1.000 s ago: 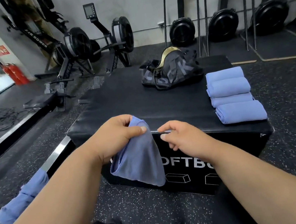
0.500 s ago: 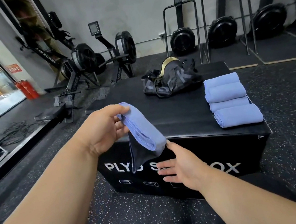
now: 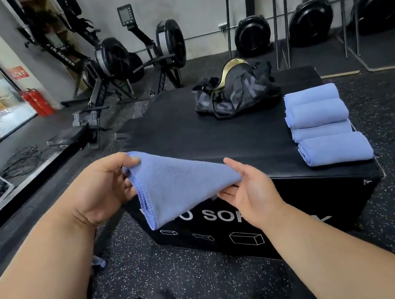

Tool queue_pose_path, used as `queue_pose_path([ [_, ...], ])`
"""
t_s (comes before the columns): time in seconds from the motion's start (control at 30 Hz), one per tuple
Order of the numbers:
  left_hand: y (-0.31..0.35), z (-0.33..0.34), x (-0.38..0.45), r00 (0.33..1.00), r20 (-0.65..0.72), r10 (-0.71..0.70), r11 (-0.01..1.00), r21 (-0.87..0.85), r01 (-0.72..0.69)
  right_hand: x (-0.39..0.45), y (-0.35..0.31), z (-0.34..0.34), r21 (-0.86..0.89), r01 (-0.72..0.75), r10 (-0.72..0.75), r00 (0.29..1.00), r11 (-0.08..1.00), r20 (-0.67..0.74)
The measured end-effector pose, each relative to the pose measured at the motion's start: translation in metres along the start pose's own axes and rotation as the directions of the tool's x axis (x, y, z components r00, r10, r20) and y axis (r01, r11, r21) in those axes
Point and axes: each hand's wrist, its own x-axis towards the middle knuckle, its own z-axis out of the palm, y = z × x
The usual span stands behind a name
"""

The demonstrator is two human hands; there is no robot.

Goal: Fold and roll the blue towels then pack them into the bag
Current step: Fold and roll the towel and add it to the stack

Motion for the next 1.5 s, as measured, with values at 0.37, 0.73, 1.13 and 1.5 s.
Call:
queue_pose_path([
  [0.37, -0.009, -0.021, 0.082, 0.987, -0.058, 0.153, 0.965, -0.209, -0.162, 0.099, -0.104, 0.05, -0.165, 0.506, -0.492, 0.862, 0.847, 0.121],
  [0.73, -0.146, -0.043, 0.167, 0.937, -0.341, -0.079, 0.978, 0.155, 0.139, 0.194, -0.039, -0.013, -0.816, -0.082, -0.126, 0.974, 0.573, -0.187],
  [1.13, -0.179, -0.098, 0.198, 0.887, -0.462, -0.002, 0.99, 0.126, 0.068, 0.304, -0.058, 0.024, -0.996, -0.066, -0.318, 0.947, -0.061, -0.044],
  [1.5, -0.178, -0.105, 0.197, 0.931, -0.304, 0.201, 0.918, 0.39, -0.071, 0.335, -0.062, 0.037, -0.963, 0.18, -0.315, 0.943, 0.2, 0.11],
])
